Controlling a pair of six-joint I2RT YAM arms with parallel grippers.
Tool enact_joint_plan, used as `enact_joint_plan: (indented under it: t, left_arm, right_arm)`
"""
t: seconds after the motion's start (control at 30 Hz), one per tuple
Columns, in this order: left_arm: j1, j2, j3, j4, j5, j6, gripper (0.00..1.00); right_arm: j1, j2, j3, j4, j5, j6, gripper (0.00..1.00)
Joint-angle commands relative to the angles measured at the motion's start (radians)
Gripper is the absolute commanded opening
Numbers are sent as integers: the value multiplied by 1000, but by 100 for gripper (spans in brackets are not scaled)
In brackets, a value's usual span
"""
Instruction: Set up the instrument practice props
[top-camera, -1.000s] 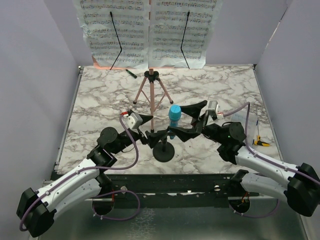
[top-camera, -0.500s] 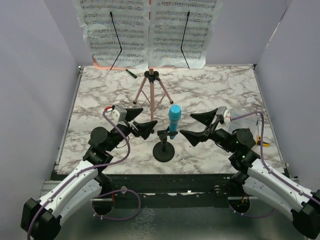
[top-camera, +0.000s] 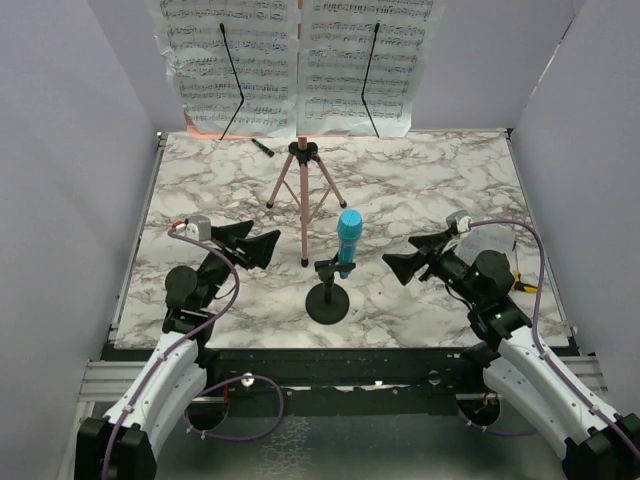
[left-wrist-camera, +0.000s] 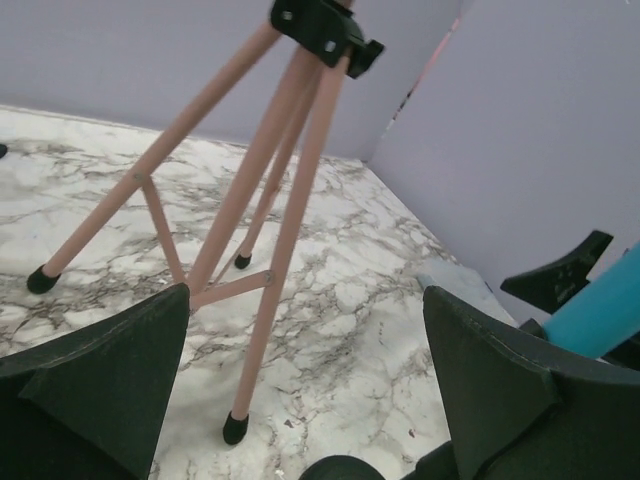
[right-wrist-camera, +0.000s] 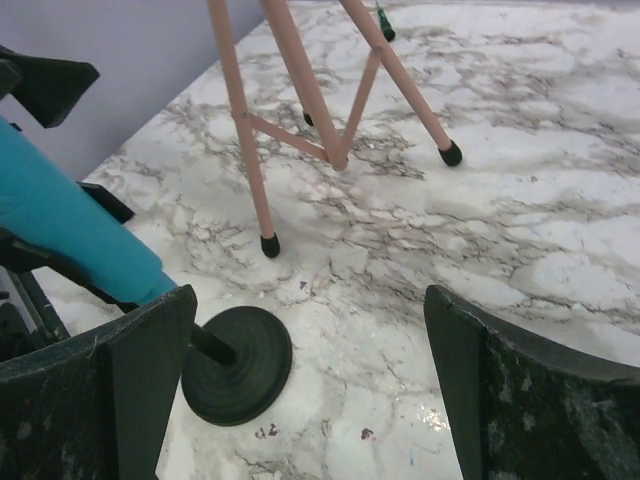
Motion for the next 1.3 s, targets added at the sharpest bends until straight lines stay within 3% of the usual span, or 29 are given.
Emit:
enact_joint_plan:
  t: [0.0, 0.3, 0.5, 0.87, 1.27]
  left_arm:
    - [125, -1, -83, 179, 59, -177, 99]
    - [224, 22, -169, 199, -104, -239, 99]
    - [229, 5, -207, 192, -214, -140, 99]
    - [229, 64, -230, 182, -573, -17, 99]
    - [228, 356, -127, 200, -807, 190, 99]
  right_arm:
    - [-72, 30, -21, -87, -28, 29, 100]
    - [-289, 128, -29, -59, -182, 64, 100]
    - [-320, 153, -26, -9, -163, 60, 100]
    - [-347, 217, -57, 124, 81, 18, 100]
    - [-361, 266, -123, 330, 464, -143, 100]
